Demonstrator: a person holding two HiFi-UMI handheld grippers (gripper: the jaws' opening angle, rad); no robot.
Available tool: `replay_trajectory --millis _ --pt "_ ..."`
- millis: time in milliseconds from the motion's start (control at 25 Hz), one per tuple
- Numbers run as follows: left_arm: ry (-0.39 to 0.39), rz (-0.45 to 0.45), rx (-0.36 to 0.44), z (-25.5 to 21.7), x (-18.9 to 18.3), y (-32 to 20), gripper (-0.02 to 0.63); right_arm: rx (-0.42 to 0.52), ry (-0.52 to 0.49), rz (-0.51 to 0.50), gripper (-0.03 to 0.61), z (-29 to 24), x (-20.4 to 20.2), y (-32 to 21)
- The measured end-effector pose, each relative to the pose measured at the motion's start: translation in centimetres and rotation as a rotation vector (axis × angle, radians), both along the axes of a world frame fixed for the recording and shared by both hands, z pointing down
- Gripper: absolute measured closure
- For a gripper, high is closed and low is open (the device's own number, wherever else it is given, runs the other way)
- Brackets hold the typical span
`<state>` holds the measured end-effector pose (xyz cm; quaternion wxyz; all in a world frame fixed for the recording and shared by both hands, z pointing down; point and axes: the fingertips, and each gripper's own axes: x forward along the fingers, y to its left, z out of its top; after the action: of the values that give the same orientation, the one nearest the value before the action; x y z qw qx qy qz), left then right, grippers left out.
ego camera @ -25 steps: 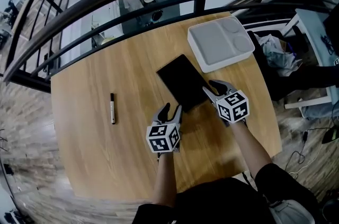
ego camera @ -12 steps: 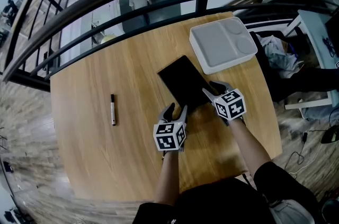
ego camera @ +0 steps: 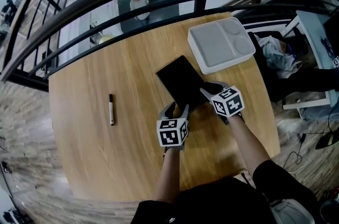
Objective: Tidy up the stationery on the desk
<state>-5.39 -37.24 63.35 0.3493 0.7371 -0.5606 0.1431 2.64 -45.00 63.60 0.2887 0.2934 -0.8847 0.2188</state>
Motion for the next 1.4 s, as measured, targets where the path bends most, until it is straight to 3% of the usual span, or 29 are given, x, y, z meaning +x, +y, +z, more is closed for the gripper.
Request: replay_trajectory --millis 160,360,600,1400 --pt "0.000 0.035 -0.022 0.2 0.6 0.1 0.383 -0.004 0.001 -0.006 0.461 0.0 0.0 0.1" --pt "0.027 0.012 -0.027 0.3 0.3 0.2 0.377 -0.012 0.016 -0.014 0.460 0.1 -0.1 0.7" --pt "-0.038 0.025 -0.039 0.3 0.1 0.8 0.373 -0.018 0.015 -0.017 0.459 0.0 -0.2 2.0" --pt "-0.064 0.063 -0.061 0.4 -0.7 5.8 0.374 -0.020 0.033 -0.028 0.459 0.1 -0.8 7.3"
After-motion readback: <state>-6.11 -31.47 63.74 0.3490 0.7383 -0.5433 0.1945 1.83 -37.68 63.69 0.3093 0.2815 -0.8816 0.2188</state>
